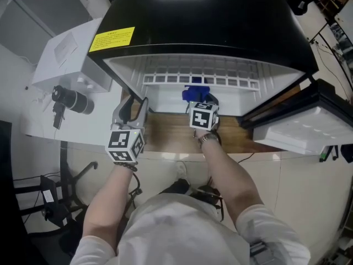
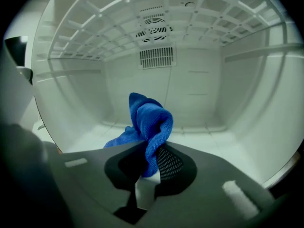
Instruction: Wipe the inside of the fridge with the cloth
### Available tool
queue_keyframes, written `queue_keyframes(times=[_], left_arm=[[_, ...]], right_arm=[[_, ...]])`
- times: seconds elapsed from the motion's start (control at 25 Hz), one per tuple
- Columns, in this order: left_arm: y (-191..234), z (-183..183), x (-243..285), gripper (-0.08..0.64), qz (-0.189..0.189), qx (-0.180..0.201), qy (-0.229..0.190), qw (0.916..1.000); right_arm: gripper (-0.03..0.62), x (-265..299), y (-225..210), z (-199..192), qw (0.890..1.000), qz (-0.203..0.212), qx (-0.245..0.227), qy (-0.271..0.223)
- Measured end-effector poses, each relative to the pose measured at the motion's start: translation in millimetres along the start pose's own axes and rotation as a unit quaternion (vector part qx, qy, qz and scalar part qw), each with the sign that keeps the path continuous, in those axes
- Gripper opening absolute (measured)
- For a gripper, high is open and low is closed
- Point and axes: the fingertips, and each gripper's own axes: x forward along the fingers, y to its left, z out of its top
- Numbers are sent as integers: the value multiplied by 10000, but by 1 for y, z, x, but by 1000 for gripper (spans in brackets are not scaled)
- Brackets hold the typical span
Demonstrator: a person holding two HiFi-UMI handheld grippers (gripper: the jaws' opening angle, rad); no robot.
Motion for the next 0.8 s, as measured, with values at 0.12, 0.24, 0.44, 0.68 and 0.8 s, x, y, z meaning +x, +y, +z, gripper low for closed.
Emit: queue_keyframes(times=[0.12, 0.24, 0.44, 0.68, 0.8], left_arm=[[0, 0, 0, 167, 10, 2, 13, 10000], [0, 0, 0, 167, 22, -7, 24, 10000], [0, 0, 1, 167, 33, -35, 25, 10000], [0, -1, 0, 167, 47, -39, 26, 10000], [0, -1, 0, 167, 54, -43, 25, 10000]], right_arm=[[38, -4, -22, -1, 9999, -159, 34, -4], [38, -8, -42, -2, 9995, -314, 60, -8], [38, -19, -76, -13, 9978, -647, 120, 127], [38, -30, -105, -15, 9957, -905, 161, 145], [38, -34, -118, -19, 9938, -1075, 176, 238]])
